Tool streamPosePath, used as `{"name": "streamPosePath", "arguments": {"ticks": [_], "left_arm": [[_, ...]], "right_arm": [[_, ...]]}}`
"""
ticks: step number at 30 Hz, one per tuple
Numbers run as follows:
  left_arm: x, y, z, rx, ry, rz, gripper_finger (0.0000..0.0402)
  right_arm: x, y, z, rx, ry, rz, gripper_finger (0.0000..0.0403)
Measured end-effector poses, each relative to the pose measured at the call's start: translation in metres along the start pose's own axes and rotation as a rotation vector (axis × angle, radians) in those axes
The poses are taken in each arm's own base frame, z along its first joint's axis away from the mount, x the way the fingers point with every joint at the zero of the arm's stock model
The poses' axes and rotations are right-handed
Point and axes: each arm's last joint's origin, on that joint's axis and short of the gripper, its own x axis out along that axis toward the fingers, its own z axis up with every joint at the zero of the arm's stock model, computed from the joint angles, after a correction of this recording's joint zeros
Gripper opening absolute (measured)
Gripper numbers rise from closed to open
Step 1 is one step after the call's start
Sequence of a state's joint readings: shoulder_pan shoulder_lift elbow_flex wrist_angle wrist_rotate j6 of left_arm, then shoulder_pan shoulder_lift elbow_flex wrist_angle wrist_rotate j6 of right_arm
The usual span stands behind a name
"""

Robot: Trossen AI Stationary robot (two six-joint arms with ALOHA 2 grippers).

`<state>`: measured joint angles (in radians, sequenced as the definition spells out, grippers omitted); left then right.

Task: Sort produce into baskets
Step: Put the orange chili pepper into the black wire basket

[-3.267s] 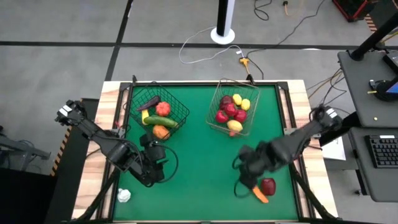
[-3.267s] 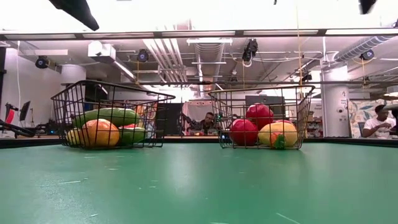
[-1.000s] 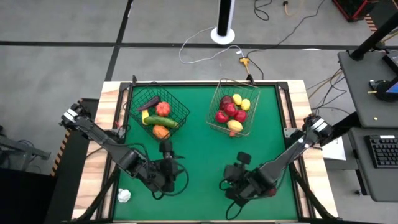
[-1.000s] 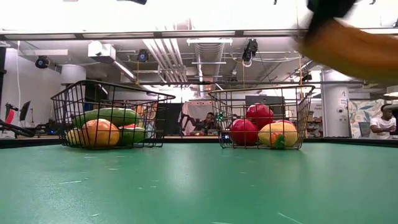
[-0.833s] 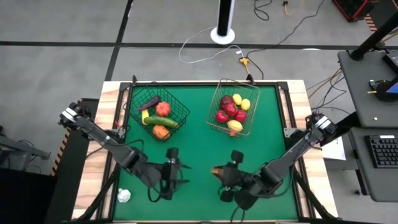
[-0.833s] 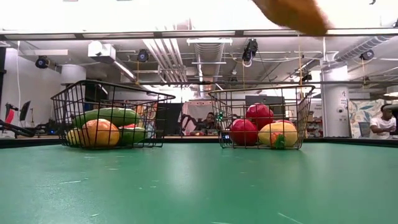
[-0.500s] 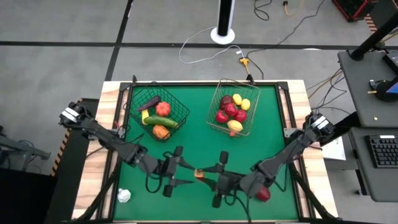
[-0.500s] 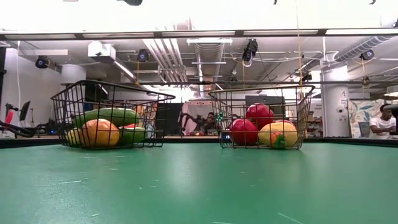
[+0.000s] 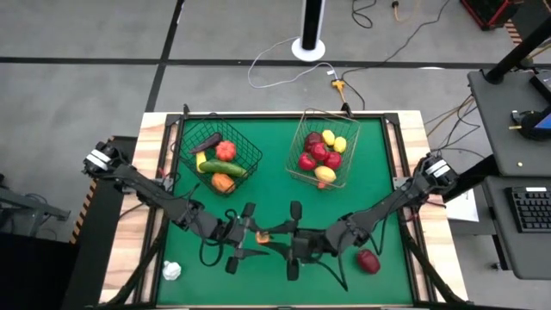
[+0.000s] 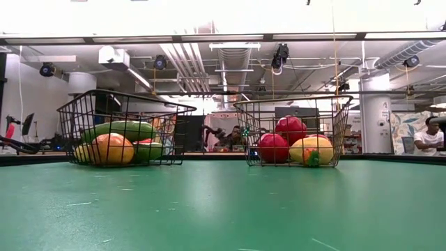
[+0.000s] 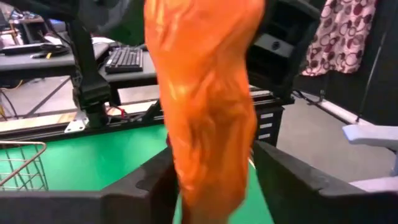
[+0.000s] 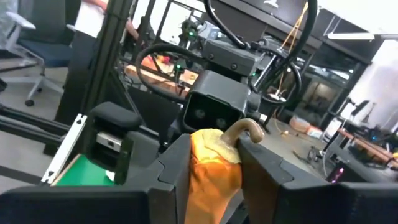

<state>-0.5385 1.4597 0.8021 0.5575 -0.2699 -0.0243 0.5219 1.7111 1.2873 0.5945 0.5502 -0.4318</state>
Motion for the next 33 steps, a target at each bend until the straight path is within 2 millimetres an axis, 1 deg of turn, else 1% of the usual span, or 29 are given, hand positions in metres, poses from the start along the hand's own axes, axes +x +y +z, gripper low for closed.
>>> {"name": "streamPosePath", "arguments": {"ticks": [2, 6, 7, 11, 14, 17, 20, 23, 26, 30, 33], "left_arm": [[0.000, 0.000, 0.000, 0.001, 0.001, 0.001, 0.0151], [0.000, 0.000, -0.002, 0.005, 0.014, 0.000, 0.0060], [0.000, 0.000, -0.002, 0.006, 0.018, 0.000, 0.0051], [-0.002, 0.001, -0.001, -0.004, 0.029, 0.017, 0.0051], [-0.008, 0.005, 0.001, -0.014, 0.061, 0.093, 0.0056], [-0.018, 0.012, 0.002, -0.019, 0.153, 0.260, 0.0070], [-0.034, 0.023, 0.014, -0.025, 0.245, 0.497, 0.0071], [-0.054, 0.039, 0.028, -0.029, 0.343, 0.720, 0.0069], [-0.076, 0.060, 0.039, -0.053, 0.455, 0.872, 0.0063], [-0.101, 0.095, 0.044, -0.119, 0.594, 1.063, 0.0061], [-0.116, 0.122, 0.042, -0.230, 0.693, 1.150, 0.0062]], "right_arm": [[0.001, -0.001, 0.000, 0.025, -0.001, 0.000, 0.0118], [0.000, -0.001, 0.000, 0.057, -0.002, 0.004, 0.0167], [0.000, -0.001, 0.000, 0.061, 0.005, 0.002, 0.0181], [-0.003, -0.008, 0.004, 0.078, 0.033, -0.073, 0.0232], [-0.011, -0.017, 0.013, 0.097, 0.073, -0.177, 0.0263], [-0.021, -0.028, 0.020, 0.131, 0.144, -0.276, 0.0287], [-0.029, -0.035, 0.018, 0.189, 0.232, -0.328, 0.0303], [-0.035, -0.040, 0.013, 0.249, 0.297, -0.344, 0.0315], [-0.037, -0.043, 0.008, 0.298, 0.335, -0.360, 0.0321], [-0.037, -0.039, 0.001, 0.315, 0.368, -0.363, 0.0321], [-0.037, -0.038, -0.001, 0.316, 0.376, -0.359, 0.0318]]}}
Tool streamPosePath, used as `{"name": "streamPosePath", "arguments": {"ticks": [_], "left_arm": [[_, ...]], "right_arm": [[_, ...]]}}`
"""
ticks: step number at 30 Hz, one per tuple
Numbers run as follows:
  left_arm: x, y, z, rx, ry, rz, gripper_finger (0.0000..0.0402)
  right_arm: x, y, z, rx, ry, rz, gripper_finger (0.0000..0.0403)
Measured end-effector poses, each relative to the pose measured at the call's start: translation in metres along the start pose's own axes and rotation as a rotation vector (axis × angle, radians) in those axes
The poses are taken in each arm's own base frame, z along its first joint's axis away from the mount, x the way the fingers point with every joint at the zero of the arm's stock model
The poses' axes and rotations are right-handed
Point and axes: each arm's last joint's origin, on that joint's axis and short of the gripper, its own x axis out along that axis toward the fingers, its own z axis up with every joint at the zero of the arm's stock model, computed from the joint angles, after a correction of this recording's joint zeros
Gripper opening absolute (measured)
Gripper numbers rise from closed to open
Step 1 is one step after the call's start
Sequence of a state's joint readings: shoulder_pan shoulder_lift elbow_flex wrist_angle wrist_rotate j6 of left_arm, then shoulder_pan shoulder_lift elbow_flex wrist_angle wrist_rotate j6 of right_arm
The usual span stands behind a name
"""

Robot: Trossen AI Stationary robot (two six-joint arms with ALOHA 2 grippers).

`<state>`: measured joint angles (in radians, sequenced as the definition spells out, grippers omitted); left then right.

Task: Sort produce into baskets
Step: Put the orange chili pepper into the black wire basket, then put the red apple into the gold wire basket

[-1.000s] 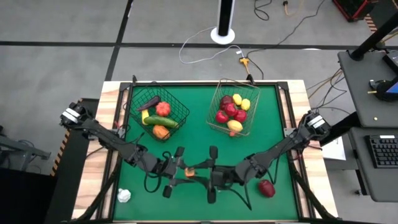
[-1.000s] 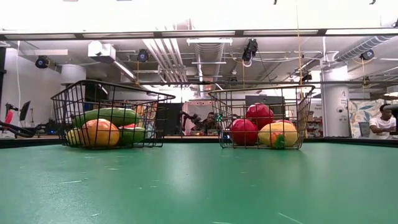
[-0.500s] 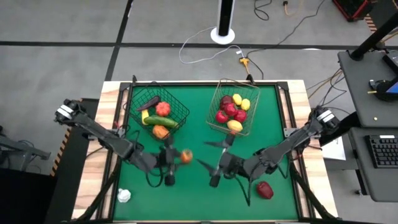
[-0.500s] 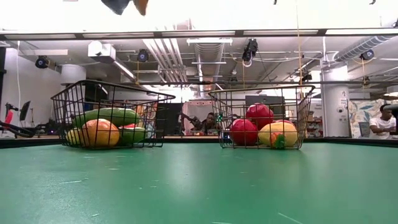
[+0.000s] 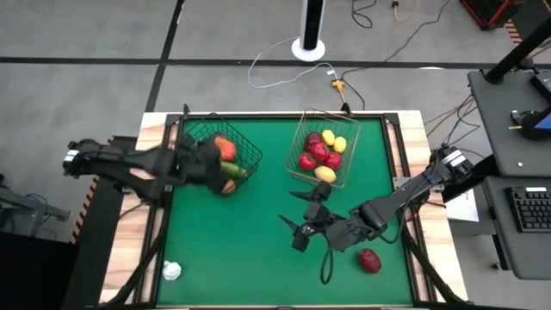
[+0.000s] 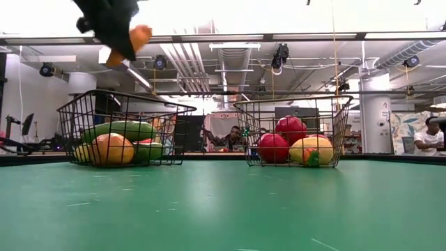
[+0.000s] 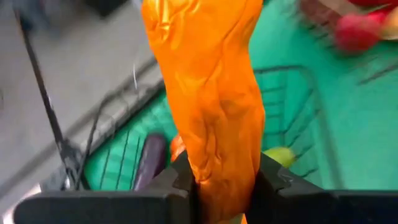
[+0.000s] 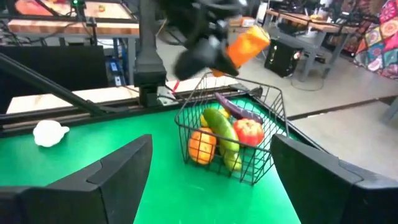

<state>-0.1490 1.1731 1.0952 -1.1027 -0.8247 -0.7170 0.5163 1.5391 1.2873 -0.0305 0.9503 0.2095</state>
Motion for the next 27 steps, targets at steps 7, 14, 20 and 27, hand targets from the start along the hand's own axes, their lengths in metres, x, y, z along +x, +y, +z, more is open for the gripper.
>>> {"name": "streamPosePath", "arguments": {"ticks": [7, 14, 20, 27], "left_arm": [[0.046, 0.033, 0.003, -0.095, 0.222, 0.061, 0.0081], [0.057, 0.038, 0.005, -0.061, 0.263, 0.081, 0.0158], [0.055, 0.037, 0.006, -0.050, 0.257, 0.072, 0.0214], [0.043, 0.017, 0.002, -0.040, 0.215, -0.028, 0.0228]], "right_arm": [[-0.001, 0.001, -0.002, 0.011, 0.012, 0.009, 0.0325], [-0.001, 0.000, -0.005, 0.013, 0.032, 0.007, 0.0329], [-0.001, 0.000, -0.007, 0.028, 0.047, 0.003, 0.0331], [-0.009, -0.003, -0.008, 0.101, 0.152, 0.082, 0.0331]]}}
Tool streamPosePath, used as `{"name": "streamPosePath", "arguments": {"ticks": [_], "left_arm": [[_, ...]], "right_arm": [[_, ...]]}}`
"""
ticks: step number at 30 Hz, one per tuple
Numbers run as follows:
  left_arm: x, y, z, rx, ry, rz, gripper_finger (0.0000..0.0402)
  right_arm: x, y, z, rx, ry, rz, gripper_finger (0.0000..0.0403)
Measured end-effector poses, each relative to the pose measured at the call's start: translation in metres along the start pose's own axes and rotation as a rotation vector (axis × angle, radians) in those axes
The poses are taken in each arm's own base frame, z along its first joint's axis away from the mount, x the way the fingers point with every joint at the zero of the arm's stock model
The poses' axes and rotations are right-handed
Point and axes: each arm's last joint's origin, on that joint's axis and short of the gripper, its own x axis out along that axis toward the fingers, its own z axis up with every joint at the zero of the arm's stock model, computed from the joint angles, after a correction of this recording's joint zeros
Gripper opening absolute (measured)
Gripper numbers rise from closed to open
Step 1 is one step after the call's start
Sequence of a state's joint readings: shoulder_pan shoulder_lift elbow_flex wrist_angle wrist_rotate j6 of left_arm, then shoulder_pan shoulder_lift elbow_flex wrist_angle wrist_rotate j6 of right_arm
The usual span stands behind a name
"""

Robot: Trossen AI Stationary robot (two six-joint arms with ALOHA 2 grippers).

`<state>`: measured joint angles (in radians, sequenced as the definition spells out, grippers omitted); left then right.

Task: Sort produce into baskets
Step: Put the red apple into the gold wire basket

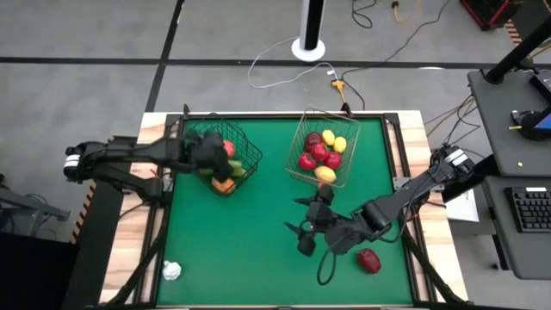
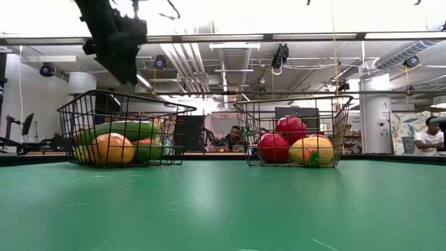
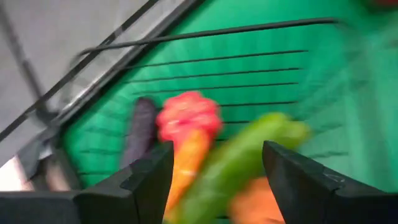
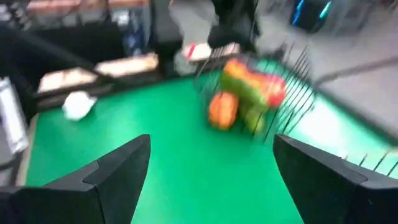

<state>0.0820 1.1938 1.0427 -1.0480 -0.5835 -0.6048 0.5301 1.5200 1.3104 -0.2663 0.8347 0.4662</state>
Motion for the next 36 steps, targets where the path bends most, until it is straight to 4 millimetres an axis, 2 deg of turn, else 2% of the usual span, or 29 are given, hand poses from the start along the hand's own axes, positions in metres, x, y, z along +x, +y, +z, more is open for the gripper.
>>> {"name": "streamPosePath", "arguments": {"ticks": [6, 10, 14, 18, 21, 25, 31, 36], "left_arm": [[-0.028, -0.050, -0.022, 0.129, -0.175, -0.261, 0.0228], [-0.055, -0.077, -0.039, 0.225, -0.291, -0.443, 0.0228], [-0.077, -0.092, -0.051, 0.285, -0.388, -0.546, 0.0228], [-0.085, -0.097, -0.056, 0.296, -0.440, -0.560, 0.0228], [-0.086, -0.097, -0.056, 0.284, -0.448, -0.550, 0.0228], [-0.085, -0.096, -0.055, 0.280, -0.468, -0.520, 0.0228], [-0.086, -0.096, -0.054, 0.294, -0.495, -0.490, 0.0228], [-0.085, -0.096, -0.054, 0.293, -0.494, -0.491, 0.0228]], "right_arm": [[-0.011, -0.008, -0.009, 0.189, 0.373, 0.064, 0.0325], [-0.020, -0.015, -0.024, 0.317, 0.672, 0.002, 0.0319], [-0.036, -0.020, -0.040, 0.405, 0.984, -0.118, 0.0315], [-0.061, -0.016, -0.058, 0.389, 1.255, -0.201, 0.0313], [-0.077, -0.008, -0.068, 0.375, 1.318, -0.205, 0.0317], [-0.089, -0.004, -0.081, 0.384, 1.328, -0.264, 0.0333], [-0.095, -0.005, -0.102, 0.377, 1.333, -0.325, 0.0356], [-0.094, 0.001, -0.123, 0.369, 1.317, -0.231, 0.0359]]}}
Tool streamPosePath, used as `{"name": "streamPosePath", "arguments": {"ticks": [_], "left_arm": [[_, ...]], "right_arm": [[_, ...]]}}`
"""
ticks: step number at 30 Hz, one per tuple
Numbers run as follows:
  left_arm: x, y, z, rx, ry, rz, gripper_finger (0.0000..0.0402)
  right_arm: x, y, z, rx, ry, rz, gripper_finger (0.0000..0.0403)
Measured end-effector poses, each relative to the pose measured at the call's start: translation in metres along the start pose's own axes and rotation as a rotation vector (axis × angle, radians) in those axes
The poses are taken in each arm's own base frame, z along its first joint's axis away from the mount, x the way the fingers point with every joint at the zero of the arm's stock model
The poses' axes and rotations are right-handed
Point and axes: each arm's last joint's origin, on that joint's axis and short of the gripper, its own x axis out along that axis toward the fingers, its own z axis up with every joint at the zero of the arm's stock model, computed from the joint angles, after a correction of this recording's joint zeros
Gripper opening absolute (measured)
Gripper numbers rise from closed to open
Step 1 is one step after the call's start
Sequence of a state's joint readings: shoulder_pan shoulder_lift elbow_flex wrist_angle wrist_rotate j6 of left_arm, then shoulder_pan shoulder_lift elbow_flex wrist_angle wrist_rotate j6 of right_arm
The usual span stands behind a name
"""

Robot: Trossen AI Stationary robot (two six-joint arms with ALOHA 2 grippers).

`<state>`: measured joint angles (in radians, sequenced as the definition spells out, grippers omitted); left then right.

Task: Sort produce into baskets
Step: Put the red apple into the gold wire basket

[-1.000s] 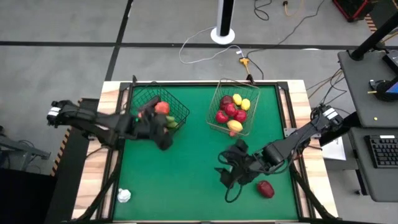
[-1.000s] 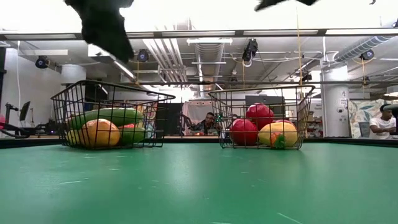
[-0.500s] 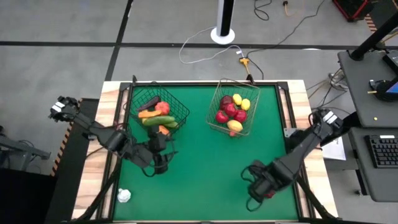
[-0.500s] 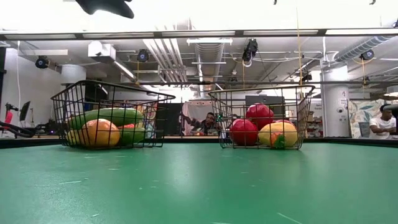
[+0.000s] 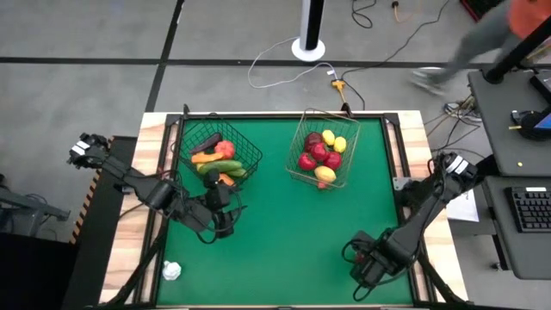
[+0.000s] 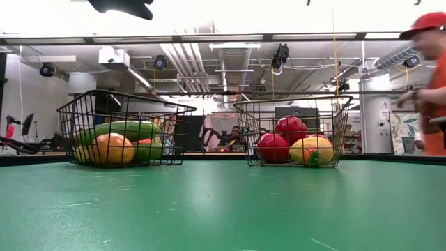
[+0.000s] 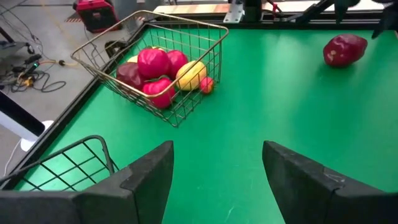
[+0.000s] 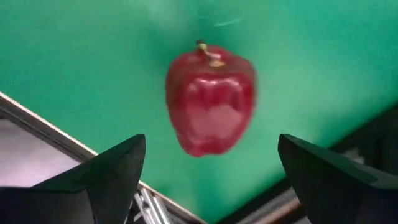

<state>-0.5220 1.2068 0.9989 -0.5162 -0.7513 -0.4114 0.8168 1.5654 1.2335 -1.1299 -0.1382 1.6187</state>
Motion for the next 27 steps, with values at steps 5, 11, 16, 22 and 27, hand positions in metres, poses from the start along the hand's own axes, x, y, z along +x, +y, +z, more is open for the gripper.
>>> {"name": "streamPosePath", "arguments": {"ticks": [5, 11, 16, 22, 27], "left_arm": [[0.000, 0.000, 0.000, 0.001, 0.000, 0.000, 0.0228], [0.000, 0.000, 0.000, -0.002, -0.003, -0.001, 0.0228], [0.000, 0.000, 0.001, -0.010, -0.009, -0.003, 0.0228], [0.001, -0.001, 0.001, -0.037, -0.011, -0.005, 0.0228], [0.007, -0.007, -0.002, -0.054, 0.009, 0.004, 0.0228]], "right_arm": [[0.025, -0.006, 0.000, -0.017, -0.016, -0.004, 0.0359], [0.061, -0.011, 0.005, -0.069, -0.033, 0.049, 0.0359], [0.076, -0.015, 0.008, -0.078, -0.033, 0.054, 0.0346], [0.069, -0.010, 0.007, -0.107, -0.042, 0.070, 0.0303], [0.046, 0.008, 0.013, -0.149, -0.162, 0.146, 0.0303]]}}
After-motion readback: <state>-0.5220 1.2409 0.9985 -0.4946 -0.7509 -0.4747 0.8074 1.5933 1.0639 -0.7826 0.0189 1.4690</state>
